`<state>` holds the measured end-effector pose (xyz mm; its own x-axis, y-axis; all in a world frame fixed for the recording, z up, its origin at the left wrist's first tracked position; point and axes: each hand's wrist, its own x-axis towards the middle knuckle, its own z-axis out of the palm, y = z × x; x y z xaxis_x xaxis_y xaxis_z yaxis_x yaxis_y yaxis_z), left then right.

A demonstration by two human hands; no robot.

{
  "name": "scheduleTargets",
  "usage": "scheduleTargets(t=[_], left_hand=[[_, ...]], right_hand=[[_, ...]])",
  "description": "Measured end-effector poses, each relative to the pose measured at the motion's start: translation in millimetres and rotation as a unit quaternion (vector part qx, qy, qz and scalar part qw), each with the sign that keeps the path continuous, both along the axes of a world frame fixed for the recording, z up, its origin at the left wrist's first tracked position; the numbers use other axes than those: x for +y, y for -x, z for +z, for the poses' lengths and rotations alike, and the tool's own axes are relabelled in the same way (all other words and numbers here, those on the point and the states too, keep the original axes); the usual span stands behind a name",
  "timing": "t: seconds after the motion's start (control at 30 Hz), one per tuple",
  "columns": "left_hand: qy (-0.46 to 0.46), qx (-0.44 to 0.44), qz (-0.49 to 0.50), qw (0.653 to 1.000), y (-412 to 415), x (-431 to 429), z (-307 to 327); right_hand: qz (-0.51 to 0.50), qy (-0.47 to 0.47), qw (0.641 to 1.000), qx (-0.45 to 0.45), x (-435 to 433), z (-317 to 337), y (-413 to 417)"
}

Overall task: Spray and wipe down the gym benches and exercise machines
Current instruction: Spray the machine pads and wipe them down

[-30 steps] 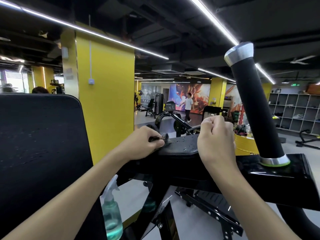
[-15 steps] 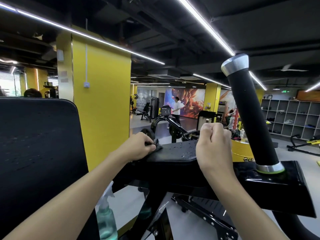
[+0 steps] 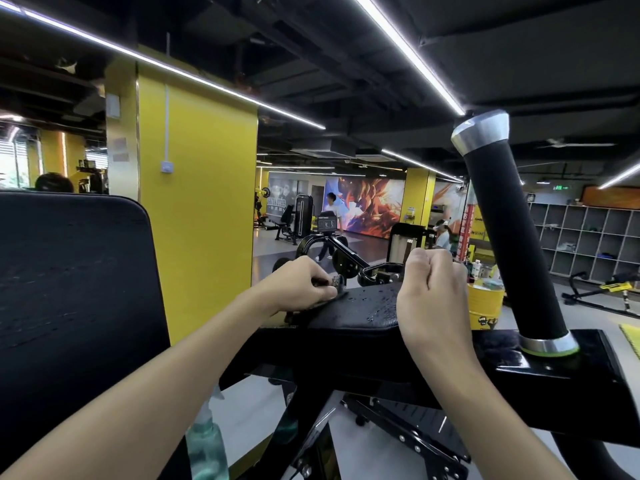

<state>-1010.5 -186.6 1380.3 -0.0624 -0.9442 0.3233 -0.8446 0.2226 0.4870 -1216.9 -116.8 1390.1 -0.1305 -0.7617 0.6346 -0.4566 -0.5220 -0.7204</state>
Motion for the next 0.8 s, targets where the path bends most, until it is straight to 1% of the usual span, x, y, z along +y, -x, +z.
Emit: scheduleTargets(t=[0.07,0.13,0.17,0.27,0.33,0.4,0.47,0.53,0.67,0.73,0.8], left_hand=[[0.007,-0.006,0.031,0.999,-6,-6,-6],[0.001,-0.045,0.074,0.996,-10,-13,-12],[-0.005,-0.047,0.075,0.996,-9,-15,-11],[0.008,-0.001,0.000,1.000,2,-16,-1],[0.032,0.013,-0.027,0.999,12,-14,2],[0.031,0.000,-0.005,1.000,14,-19,1],[0.024,-0.038,0.023,0.999,16,-21,0],[0.028,-0.062,0.023,0.997,21,-20,4],[0.031,0.001,-0.074,0.997,28,-4,12],[0.035,0.004,-0.065,0.997,25,-6,10],[0.035,-0.034,-0.020,0.999,24,-9,9]], right_hand=[[0.003,-0.001,1.000,0.003,1,0,0],[0.004,-0.005,1.000,-0.001,2,0,1],[0.004,-0.006,1.000,0.000,2,0,1],[0.000,-0.004,1.000,-0.003,1,0,0],[-0.002,-0.002,1.000,-0.001,1,0,-1],[-0.005,-0.001,1.000,-0.002,1,-1,-1],[-0.012,0.000,1.000,-0.001,1,-1,-1],[-0.015,0.000,1.000,0.000,1,-1,-1],[-0.009,-0.002,1.000,0.001,1,-1,0],[-0.010,0.002,1.000,0.002,1,-1,-1],[-0.015,0.003,1.000,0.003,1,-1,-1]])
